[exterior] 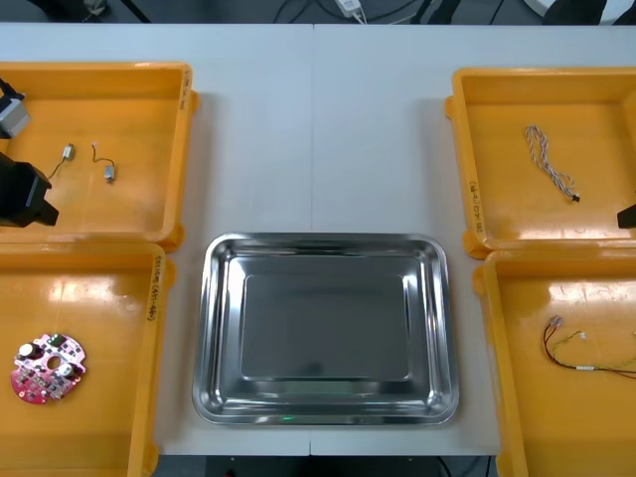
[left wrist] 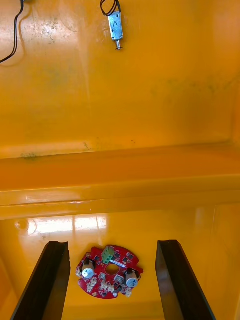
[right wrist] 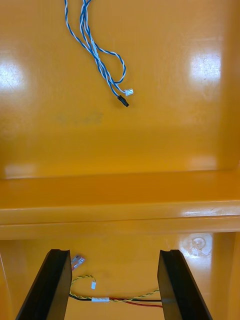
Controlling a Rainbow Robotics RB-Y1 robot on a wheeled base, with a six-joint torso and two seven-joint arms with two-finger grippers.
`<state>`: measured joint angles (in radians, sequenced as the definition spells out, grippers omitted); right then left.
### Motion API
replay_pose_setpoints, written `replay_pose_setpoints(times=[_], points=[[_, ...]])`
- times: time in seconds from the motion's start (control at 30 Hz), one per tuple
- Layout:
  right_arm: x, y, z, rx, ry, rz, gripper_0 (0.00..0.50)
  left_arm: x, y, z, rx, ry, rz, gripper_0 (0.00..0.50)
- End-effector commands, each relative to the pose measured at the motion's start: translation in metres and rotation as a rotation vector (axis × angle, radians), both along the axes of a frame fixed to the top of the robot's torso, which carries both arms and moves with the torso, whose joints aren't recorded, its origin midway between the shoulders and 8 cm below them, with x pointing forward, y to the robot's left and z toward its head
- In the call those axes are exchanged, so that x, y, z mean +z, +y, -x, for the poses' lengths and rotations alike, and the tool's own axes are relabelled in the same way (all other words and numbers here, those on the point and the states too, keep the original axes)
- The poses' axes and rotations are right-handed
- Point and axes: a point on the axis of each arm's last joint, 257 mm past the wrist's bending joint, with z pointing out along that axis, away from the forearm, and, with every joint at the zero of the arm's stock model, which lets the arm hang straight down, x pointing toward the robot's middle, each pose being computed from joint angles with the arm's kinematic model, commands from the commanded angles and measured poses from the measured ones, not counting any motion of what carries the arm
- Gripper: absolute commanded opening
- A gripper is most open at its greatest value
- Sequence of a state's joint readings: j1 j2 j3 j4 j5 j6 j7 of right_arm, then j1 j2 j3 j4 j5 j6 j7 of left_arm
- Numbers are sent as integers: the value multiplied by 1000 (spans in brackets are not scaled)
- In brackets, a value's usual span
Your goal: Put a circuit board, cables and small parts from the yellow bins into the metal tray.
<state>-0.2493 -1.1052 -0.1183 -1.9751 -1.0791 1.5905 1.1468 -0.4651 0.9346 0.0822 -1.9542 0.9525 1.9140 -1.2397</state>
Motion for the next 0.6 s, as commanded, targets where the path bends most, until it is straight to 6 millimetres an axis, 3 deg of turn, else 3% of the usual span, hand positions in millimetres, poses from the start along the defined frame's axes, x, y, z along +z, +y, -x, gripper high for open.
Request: replay_pose_setpoints(times=[0.03,0.6], points=[[11,4,-3,-37,-36,-38,500,7,-1,0,4,-29,8,500],[11,4,-3,-37,-36,-38,500,7,-1,0,4,-29,8,500]])
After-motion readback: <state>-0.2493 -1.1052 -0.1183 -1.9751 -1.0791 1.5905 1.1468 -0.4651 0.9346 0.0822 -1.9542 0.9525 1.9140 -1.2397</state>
